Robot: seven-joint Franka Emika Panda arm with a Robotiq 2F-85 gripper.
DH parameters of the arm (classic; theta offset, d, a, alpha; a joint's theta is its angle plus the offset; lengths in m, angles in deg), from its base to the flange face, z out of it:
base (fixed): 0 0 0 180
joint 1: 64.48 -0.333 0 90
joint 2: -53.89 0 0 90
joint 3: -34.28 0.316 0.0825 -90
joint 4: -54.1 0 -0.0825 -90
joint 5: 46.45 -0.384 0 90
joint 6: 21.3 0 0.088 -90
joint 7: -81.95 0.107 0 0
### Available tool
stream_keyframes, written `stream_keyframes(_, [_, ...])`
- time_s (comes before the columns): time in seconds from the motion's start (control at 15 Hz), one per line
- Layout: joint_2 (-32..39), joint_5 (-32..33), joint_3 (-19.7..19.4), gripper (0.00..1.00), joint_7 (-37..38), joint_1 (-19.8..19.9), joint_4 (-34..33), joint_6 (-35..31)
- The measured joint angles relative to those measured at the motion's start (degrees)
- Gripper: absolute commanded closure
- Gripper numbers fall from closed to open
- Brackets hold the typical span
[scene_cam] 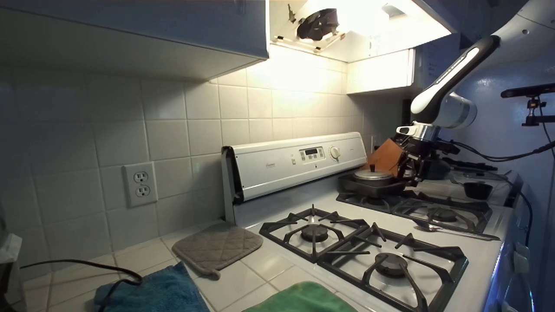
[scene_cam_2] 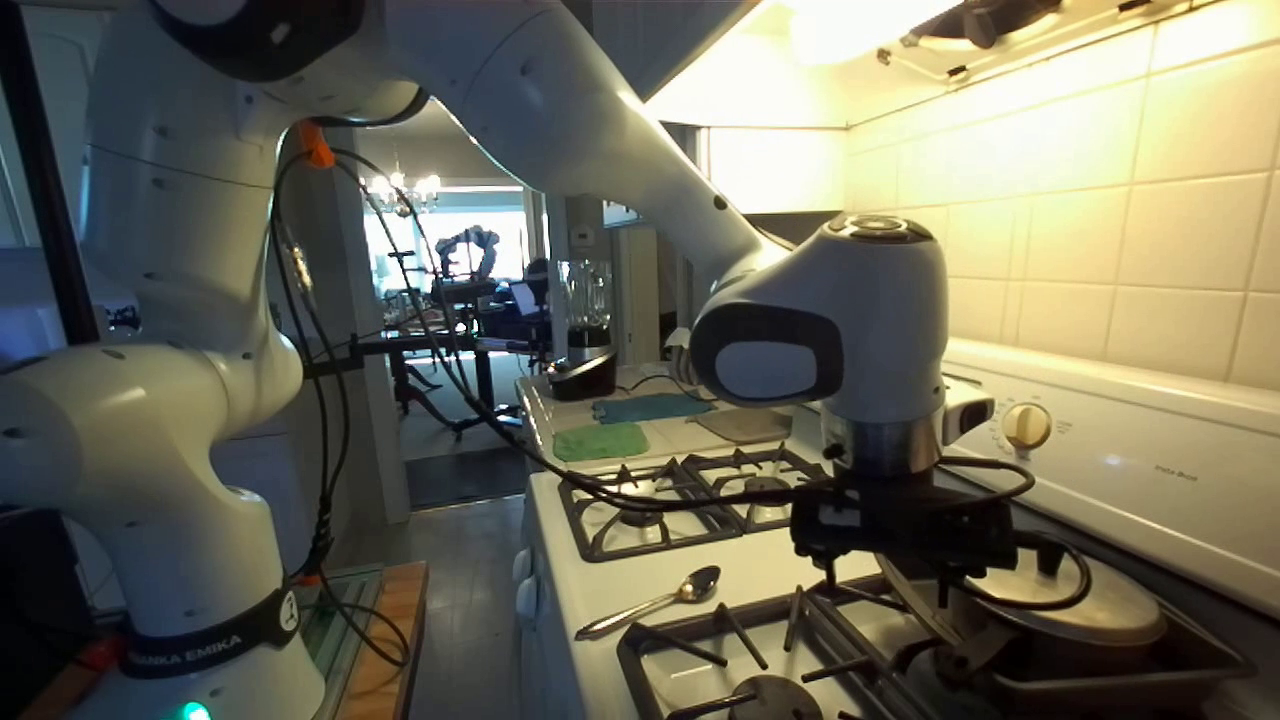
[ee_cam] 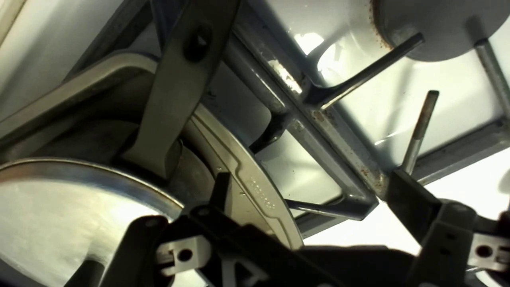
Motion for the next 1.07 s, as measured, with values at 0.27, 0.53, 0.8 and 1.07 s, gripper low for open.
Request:
stream_keyframes(0.27, [0.0, -0.22, 0.77, 0.0, -0.89, 0.04, 1.56, -3.88])
stream_keyframes(0.53, [0.07, -0.22, 1.69, 0.0, -0.91, 0.05, 3.03, -6.81])
stream_keyframes(0.8, [0.38, -0.22, 2.32, 0.0, -0.91, 0.09, 3.84, -8.88])
stream_keyframes(1.07, [1.37, -0.22, 2.93, 0.0, -0.91, 0.38, 3.84, -11.14])
